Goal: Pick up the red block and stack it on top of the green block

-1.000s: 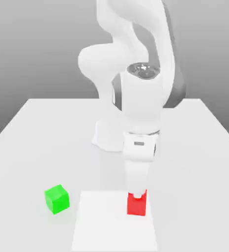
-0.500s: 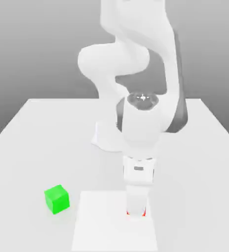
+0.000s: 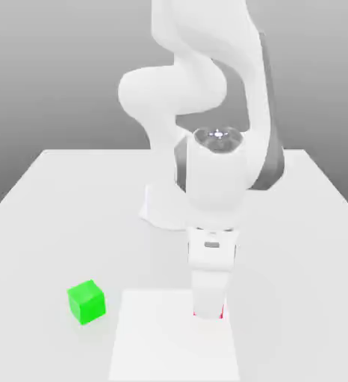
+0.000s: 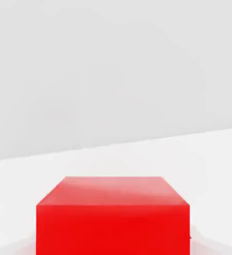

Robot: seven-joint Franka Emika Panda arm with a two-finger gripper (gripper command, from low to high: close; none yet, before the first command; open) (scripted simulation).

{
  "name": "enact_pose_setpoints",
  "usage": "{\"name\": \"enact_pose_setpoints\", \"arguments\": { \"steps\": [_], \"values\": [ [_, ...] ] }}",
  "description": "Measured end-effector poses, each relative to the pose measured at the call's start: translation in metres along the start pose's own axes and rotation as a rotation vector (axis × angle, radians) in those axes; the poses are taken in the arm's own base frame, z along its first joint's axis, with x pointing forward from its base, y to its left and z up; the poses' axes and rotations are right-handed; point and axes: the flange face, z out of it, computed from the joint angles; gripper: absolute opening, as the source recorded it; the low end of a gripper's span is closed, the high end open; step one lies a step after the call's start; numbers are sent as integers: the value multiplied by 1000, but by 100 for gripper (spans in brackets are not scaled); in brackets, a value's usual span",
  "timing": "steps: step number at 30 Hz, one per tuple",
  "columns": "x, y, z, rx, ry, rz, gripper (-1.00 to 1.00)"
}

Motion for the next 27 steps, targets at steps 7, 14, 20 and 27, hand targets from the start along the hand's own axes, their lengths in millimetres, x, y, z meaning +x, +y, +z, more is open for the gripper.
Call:
{"name": "enact_pose_setpoints", "arguments": {
  "steps": [7, 14, 20, 27],
  "values": [
    [-6, -3, -22, 9, -10, 9, -100],
    [-63, 81, -40, 17, -11, 345, -100],
    [-126, 136, -54, 11, -12, 626, -100],
    [-156, 161, -51, 15, -5, 756, -100]
  ]
}}
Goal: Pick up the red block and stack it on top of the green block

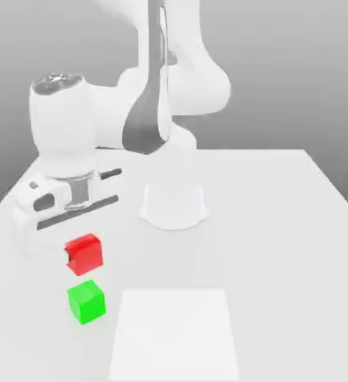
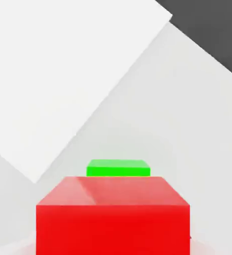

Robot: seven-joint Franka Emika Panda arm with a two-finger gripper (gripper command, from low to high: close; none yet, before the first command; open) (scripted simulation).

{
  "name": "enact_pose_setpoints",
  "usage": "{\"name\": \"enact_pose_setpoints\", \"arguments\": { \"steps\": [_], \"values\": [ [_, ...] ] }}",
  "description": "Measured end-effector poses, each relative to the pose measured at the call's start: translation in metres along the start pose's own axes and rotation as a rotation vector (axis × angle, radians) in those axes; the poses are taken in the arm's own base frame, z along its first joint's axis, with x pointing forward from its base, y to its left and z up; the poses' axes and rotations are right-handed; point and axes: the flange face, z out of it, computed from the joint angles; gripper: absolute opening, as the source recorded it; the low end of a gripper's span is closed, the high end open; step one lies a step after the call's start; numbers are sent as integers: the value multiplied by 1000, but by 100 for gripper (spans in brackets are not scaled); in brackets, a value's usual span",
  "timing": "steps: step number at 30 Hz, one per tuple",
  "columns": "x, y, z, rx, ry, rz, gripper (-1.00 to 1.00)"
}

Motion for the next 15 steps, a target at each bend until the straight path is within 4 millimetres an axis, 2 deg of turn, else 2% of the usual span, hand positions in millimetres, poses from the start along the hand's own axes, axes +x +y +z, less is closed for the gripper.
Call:
{"name": "enact_pose_setpoints", "arguments": {
  "steps": [6, 12, 13, 15],
  "values": [
    [3, -1, 21, 4, 4, -3, -100],
    [-2, 2, 50, -6, -1, 4, -100],
    [-4, 2, 55, -8, -3, 6, 100],
    [-4, 2, 55, -8, -3, 6, 100]
  ]
}}
